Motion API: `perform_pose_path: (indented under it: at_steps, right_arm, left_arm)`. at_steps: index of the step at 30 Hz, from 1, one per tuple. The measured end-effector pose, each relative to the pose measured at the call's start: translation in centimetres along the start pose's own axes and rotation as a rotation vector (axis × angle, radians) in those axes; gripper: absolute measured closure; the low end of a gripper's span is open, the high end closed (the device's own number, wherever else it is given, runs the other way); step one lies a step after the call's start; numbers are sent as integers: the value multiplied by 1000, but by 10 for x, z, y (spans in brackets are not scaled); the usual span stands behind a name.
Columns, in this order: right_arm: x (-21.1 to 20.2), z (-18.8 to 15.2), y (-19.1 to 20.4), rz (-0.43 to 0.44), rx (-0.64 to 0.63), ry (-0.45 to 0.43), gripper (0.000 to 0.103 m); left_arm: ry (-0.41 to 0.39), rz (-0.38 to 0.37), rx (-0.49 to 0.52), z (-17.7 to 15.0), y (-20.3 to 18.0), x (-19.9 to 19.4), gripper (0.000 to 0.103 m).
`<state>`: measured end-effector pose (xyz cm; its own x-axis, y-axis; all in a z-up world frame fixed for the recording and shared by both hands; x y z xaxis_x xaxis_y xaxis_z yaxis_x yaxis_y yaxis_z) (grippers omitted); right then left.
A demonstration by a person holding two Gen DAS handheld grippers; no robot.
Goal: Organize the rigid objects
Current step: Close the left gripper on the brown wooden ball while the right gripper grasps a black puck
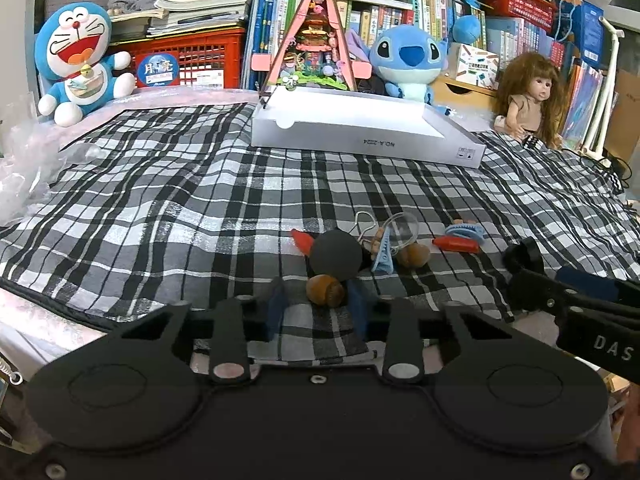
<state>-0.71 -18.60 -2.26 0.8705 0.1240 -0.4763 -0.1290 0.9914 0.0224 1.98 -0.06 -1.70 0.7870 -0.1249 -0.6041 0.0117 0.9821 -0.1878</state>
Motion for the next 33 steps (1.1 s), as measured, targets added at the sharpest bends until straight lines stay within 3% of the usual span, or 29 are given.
perform_pose_path:
  at_steps: [4, 6, 33]
  right_arm:
    - [6, -5, 0, -3, 7, 38, 52]
    - [7, -8, 1, 2, 1, 54, 66]
    - [15, 25, -18, 19, 29, 43, 67]
  left_arm:
    - [-3, -1, 18, -1, -4, 0, 84]
    - [-5, -3, 22, -2, -6, 0, 84]
    - [-21, -76, -12, 45, -6, 5, 84]
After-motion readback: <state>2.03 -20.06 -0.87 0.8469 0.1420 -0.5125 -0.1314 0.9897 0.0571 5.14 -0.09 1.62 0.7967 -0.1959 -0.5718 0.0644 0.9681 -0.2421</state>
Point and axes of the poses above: each gripper's, at about its wrist camera, not at the fingertips, and x roughly the way its jaws point, y to its left, z to its top, the point moved 5 cm from there along x, roughly the way its jaws point, and after that the axes turned 7 degrees about -x, right-handed, at the moved point
